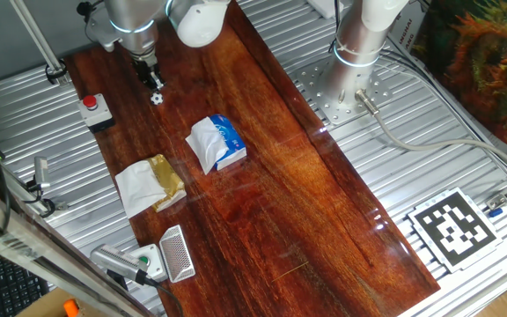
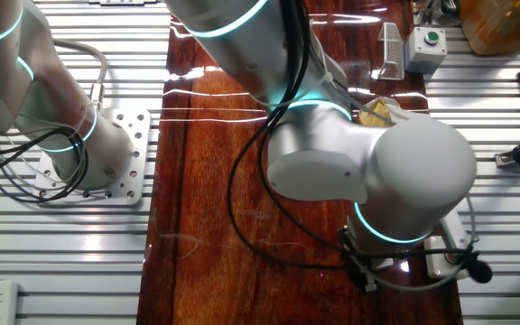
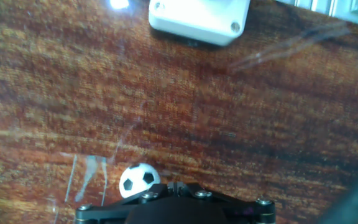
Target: Push the soccer ball into the goal
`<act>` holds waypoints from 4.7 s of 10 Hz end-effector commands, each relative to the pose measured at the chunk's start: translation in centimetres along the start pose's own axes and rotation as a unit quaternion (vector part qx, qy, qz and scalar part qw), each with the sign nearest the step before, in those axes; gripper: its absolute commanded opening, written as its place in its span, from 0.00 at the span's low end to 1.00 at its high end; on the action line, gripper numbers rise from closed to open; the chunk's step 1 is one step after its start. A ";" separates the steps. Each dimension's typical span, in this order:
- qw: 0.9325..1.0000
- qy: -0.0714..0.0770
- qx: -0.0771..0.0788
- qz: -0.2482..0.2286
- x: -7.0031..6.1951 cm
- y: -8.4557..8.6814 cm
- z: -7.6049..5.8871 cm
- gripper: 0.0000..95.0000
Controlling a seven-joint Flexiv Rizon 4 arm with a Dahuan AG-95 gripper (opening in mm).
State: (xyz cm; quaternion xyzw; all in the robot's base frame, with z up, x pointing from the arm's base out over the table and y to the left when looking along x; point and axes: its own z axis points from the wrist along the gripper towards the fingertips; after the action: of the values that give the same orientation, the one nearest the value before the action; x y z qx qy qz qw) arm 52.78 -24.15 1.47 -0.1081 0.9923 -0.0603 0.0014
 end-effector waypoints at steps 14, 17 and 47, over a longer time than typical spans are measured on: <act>1.000 0.001 0.001 0.011 -1.3 2.4 -1.5 0.00; 1.000 0.000 0.000 0.011 -1.7 2.6 -2.0 0.00; 0.987 -0.013 -0.006 -0.161 -1.8 3.0 -2.1 0.00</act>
State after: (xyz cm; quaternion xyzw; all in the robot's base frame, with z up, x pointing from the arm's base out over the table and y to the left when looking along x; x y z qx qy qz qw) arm 53.86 -20.60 3.21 -0.2697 0.9616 -0.0507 0.0035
